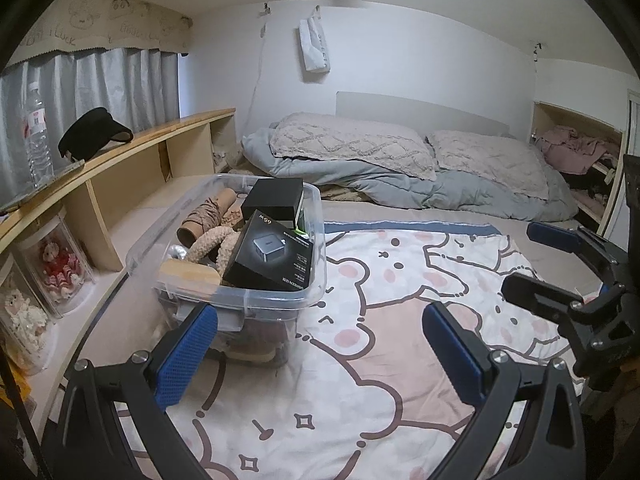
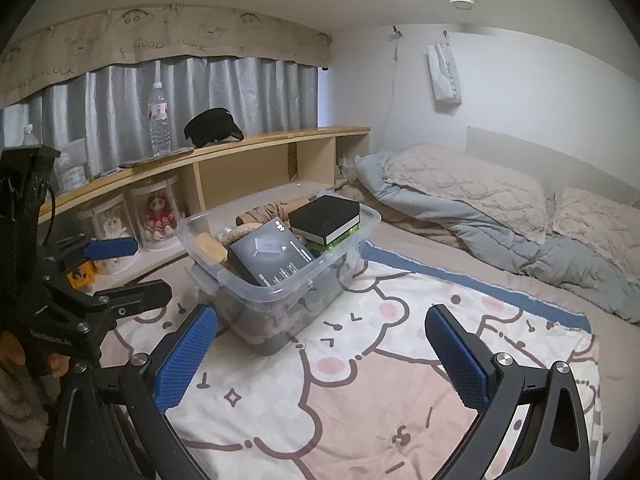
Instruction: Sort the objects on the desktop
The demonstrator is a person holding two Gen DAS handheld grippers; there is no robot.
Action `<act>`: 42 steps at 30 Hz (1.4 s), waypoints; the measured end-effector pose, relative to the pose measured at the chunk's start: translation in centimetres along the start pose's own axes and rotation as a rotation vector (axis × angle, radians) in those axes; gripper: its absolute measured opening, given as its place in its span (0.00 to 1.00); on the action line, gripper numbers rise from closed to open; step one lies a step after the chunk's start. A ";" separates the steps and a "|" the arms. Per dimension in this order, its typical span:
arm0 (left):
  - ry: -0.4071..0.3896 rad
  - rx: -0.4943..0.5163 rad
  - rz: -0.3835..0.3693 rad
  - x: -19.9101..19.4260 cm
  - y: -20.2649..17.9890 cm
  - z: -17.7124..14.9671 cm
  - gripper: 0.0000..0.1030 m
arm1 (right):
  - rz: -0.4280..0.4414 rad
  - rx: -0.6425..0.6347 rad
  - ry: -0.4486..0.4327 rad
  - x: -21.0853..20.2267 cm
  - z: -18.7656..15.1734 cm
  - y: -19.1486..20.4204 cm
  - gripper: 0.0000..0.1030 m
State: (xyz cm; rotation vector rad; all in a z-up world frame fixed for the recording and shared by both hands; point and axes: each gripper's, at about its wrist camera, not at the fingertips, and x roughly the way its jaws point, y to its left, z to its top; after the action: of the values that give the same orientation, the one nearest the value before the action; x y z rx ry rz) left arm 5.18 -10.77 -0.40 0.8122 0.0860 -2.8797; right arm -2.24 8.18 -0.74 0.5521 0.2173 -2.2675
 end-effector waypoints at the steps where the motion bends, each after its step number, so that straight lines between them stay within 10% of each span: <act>1: -0.002 0.000 -0.001 -0.1 0.0 0.0 1.00 | -0.003 -0.003 0.001 -0.1 -0.1 0.1 1.00; 42: 0.002 0.029 -0.001 -0.6 -0.2 -0.8 1.00 | -0.018 -0.002 0.027 -0.1 -0.9 0.2 1.00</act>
State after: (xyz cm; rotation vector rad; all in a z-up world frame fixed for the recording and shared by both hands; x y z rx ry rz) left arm 6.05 -10.39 -0.82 0.8200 0.0442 -2.8874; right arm -1.78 8.43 -1.46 0.5817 0.2387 -2.2783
